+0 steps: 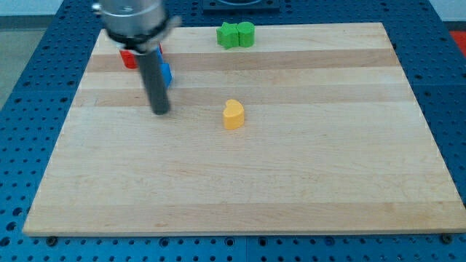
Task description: Move your arm to the blue cube
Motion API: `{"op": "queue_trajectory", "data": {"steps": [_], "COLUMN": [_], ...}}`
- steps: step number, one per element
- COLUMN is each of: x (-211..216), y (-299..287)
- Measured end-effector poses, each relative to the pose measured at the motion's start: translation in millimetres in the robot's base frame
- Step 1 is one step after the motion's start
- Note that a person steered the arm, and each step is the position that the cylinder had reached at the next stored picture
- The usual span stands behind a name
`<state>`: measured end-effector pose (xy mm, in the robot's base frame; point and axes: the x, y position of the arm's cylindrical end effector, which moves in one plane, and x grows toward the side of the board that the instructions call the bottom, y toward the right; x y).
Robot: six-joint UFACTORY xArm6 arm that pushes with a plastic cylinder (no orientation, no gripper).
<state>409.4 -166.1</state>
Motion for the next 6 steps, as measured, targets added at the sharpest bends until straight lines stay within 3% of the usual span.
{"op": "queue_trajectory", "data": {"steps": [1, 2, 4, 6], "x": [-33, -76, -88, -88], "y": [-53, -66, -56, -8]}}
